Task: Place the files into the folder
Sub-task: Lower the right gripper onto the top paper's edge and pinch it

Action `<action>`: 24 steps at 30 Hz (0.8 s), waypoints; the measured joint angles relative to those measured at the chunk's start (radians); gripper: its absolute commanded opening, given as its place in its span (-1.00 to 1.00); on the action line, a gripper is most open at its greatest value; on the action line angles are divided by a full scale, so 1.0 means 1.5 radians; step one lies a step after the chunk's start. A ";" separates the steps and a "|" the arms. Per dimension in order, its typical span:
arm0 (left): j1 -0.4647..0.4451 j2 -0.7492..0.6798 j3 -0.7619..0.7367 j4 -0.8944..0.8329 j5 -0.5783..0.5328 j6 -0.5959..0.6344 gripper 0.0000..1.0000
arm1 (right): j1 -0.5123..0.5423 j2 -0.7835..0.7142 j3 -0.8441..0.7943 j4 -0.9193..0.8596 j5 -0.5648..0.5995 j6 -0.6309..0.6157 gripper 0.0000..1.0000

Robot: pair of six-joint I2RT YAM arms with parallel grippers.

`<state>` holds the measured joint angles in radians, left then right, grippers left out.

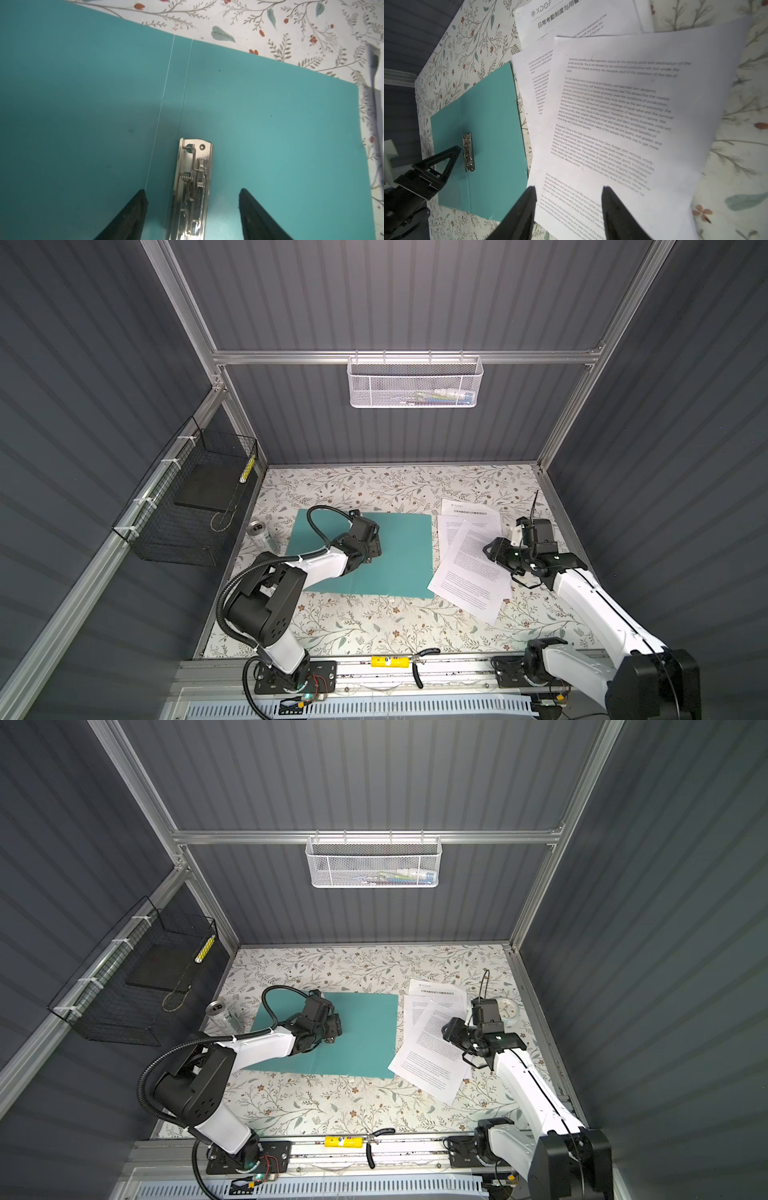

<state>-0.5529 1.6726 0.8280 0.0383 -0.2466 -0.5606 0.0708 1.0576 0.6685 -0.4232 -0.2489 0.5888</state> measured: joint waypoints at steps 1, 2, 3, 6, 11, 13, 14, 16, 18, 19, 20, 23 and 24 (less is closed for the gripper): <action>0.004 0.006 0.001 0.003 0.004 -0.001 0.38 | -0.011 -0.006 -0.003 -0.001 -0.002 -0.002 0.07; 0.007 0.013 0.001 0.007 0.011 -0.003 0.36 | -0.023 -0.012 -0.005 -0.002 -0.006 -0.002 0.07; 0.009 0.018 0.001 0.010 0.016 -0.005 0.34 | -0.034 -0.015 -0.007 -0.003 -0.010 -0.004 0.07; 0.012 0.030 0.001 0.030 0.037 -0.018 0.29 | -0.056 -0.017 -0.010 -0.005 -0.019 -0.007 0.07; 0.012 0.043 -0.009 0.100 0.081 -0.068 0.20 | -0.078 -0.017 -0.014 -0.011 -0.038 -0.012 0.07; 0.012 0.047 -0.015 0.129 0.095 -0.092 0.18 | -0.091 -0.016 -0.014 -0.011 -0.051 -0.015 0.07; 0.012 0.048 -0.020 0.142 0.101 -0.106 0.18 | -0.098 -0.016 -0.014 -0.011 -0.057 -0.017 0.07; 0.009 0.047 -0.028 0.160 0.105 -0.127 0.18 | -0.112 -0.015 -0.014 -0.011 -0.067 -0.020 0.07; 0.002 0.047 -0.031 0.170 0.104 -0.148 0.17 | -0.124 -0.011 -0.014 -0.012 -0.076 -0.024 0.07; -0.004 0.047 -0.032 0.174 0.105 -0.157 0.18 | -0.130 -0.008 -0.015 -0.011 -0.081 -0.026 0.07; -0.011 0.047 -0.033 0.175 0.105 -0.164 0.18 | -0.136 -0.004 -0.016 -0.010 -0.085 -0.027 0.07; -0.033 0.048 -0.033 0.177 0.105 -0.179 0.18 | -0.148 0.008 -0.027 -0.005 -0.099 -0.026 0.07; -0.040 0.049 -0.032 0.178 0.106 -0.181 0.18 | -0.151 0.012 -0.032 -0.003 -0.100 -0.026 0.07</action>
<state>-0.6125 1.7462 0.7799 0.3050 -0.0883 -0.8326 -0.1551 1.0752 0.6212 -0.4274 -0.3996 0.5491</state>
